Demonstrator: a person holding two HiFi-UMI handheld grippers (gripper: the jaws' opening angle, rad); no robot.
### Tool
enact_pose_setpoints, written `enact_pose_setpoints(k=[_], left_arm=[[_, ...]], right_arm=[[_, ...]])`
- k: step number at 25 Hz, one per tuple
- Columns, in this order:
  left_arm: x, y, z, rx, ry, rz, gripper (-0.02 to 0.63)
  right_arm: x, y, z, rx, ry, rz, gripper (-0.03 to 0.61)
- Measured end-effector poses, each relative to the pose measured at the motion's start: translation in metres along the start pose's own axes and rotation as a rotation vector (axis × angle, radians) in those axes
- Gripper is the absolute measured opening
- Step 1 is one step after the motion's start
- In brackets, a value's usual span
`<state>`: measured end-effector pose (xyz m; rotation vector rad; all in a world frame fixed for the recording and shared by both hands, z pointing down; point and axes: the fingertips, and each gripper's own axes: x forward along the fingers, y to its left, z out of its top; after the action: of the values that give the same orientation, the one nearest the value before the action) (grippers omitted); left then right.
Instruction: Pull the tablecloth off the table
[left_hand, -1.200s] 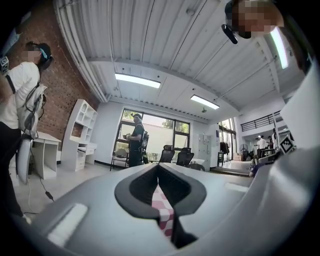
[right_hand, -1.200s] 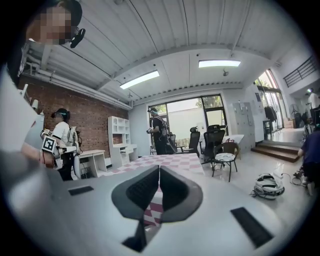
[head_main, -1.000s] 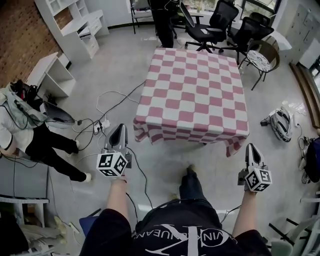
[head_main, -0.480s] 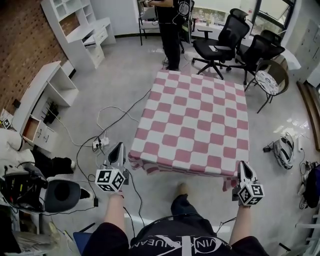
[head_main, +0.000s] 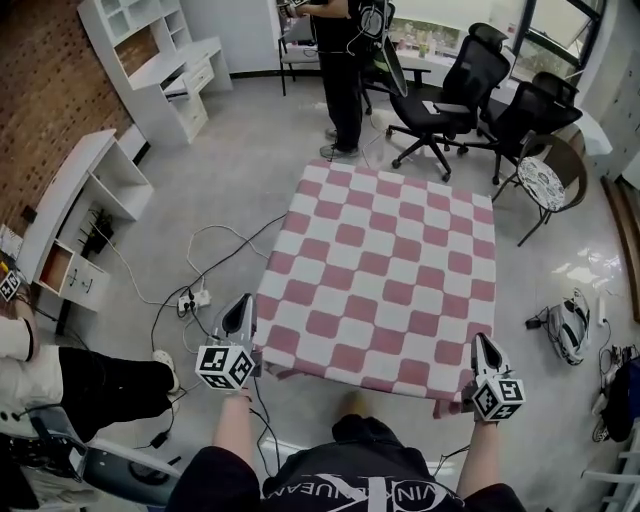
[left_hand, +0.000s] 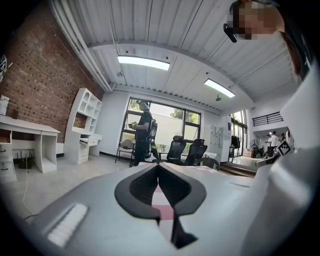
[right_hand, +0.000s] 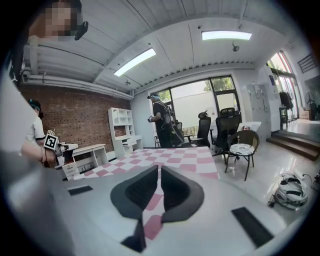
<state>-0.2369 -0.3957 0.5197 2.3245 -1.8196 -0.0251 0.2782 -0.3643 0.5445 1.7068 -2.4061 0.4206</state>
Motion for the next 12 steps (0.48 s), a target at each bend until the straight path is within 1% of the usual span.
enact_pose_setpoints(k=[3,7,12], left_arm=[[0.015,-0.002,-0.005,-0.004,0.017,0.006,0.011],[0.037,-0.008,-0.012,-0.014,0.025,-0.003,0.011],[0.055,-0.012,-0.022,-0.002,0.069,-0.029,0.012]], right_arm=[[0.009,-0.012,-0.005,0.005,0.026,0.005,0.012],[0.029,-0.025,-0.008,0.009,0.034,0.016,0.012],[0.051,-0.022,-0.017,0.010,0.065,0.048,0.012]])
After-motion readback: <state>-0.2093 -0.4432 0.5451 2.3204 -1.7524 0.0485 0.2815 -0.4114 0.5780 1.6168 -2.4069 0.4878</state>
